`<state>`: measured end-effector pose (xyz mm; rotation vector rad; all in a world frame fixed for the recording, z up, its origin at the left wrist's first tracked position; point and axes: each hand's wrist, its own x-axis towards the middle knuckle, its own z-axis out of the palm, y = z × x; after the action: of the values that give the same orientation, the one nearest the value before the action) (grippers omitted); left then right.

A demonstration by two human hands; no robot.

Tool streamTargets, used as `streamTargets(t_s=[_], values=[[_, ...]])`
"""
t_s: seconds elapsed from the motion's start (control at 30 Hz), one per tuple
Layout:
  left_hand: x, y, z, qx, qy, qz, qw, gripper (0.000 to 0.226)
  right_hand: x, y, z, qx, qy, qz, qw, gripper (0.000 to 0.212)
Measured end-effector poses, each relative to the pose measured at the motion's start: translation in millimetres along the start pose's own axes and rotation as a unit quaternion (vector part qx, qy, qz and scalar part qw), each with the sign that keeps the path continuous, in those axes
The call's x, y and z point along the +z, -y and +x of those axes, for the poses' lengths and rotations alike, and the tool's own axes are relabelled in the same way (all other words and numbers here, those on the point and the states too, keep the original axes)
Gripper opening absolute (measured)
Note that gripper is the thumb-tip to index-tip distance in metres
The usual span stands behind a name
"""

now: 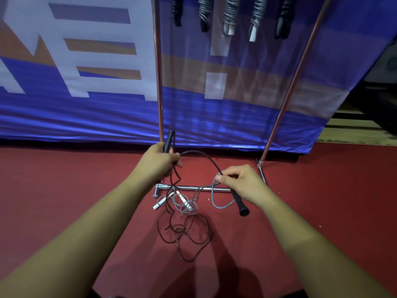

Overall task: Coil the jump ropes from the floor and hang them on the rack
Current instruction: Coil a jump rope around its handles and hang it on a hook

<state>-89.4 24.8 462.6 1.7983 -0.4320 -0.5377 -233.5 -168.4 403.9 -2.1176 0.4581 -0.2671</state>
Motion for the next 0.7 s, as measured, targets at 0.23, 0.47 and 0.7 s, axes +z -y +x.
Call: streamTargets(t_s=[0.23, 0.47, 0.7], values=[[15.1, -2.7, -16.1, 0.075, 0.120, 0.083, 0.987, 0.037, 11.9, 25.1, -9.9, -0.117, 0.046, -0.092, 0.988, 0.013], [3.6, -2.8, -14.5, 0.030, 0.182, 0.021, 0.983, 0.024, 7.9, 16.1, -4.6, -0.085, -0.011, -0.035, 0.996, 0.024], [4.5, 1.6, -11.5, 0.020, 0.142, -0.074, 0.987, 0.029, 14.6, 10.0, -6.3, -0.012, 0.068, 0.008, 0.998, 0.030]])
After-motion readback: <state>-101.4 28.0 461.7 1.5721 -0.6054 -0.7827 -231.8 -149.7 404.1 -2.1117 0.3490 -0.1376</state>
